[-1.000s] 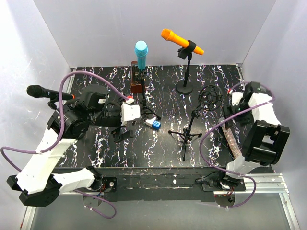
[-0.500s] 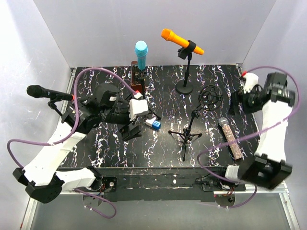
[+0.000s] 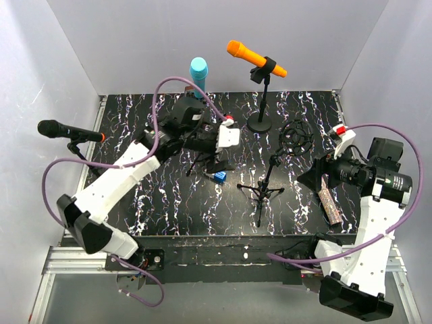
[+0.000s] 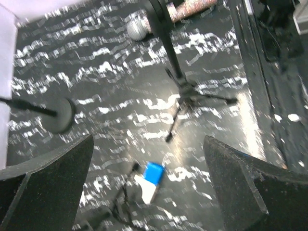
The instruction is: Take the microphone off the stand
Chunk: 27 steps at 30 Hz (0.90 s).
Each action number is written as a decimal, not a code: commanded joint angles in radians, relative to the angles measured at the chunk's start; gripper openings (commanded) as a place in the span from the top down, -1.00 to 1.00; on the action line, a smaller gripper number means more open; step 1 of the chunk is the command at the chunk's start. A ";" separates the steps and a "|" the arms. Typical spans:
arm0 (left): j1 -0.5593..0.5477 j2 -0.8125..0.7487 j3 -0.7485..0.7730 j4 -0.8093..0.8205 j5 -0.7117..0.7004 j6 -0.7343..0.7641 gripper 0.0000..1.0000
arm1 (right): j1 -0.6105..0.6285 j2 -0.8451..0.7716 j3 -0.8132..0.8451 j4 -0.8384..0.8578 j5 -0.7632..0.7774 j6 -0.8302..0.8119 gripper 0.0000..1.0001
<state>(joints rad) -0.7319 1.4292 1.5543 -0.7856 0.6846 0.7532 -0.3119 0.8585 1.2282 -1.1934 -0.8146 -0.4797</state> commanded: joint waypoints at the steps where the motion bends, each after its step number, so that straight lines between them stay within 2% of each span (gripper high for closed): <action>1: -0.046 0.062 0.076 0.253 0.062 -0.072 -0.96 | 0.004 0.002 0.056 -0.129 -0.124 -0.056 -0.73; 5: -0.069 0.147 0.145 0.339 0.092 -0.173 -0.96 | 0.004 -0.026 0.048 -0.118 -0.169 -0.024 -0.73; 18: -0.084 0.321 0.260 0.614 0.182 -0.777 -0.82 | 0.005 -0.064 0.060 -0.141 -0.181 -0.014 -0.72; 21: -0.090 0.353 0.280 0.637 0.204 -0.824 -0.76 | 0.005 -0.085 0.048 -0.152 -0.193 -0.016 -0.72; 27: -0.101 0.421 0.316 0.628 0.245 -0.882 -0.48 | 0.007 -0.115 0.042 -0.146 -0.204 0.012 -0.71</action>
<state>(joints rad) -0.8227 1.8278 1.8214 -0.1768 0.8753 -0.0387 -0.3115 0.7586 1.2503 -1.3350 -0.9794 -0.4854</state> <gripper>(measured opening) 0.788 0.860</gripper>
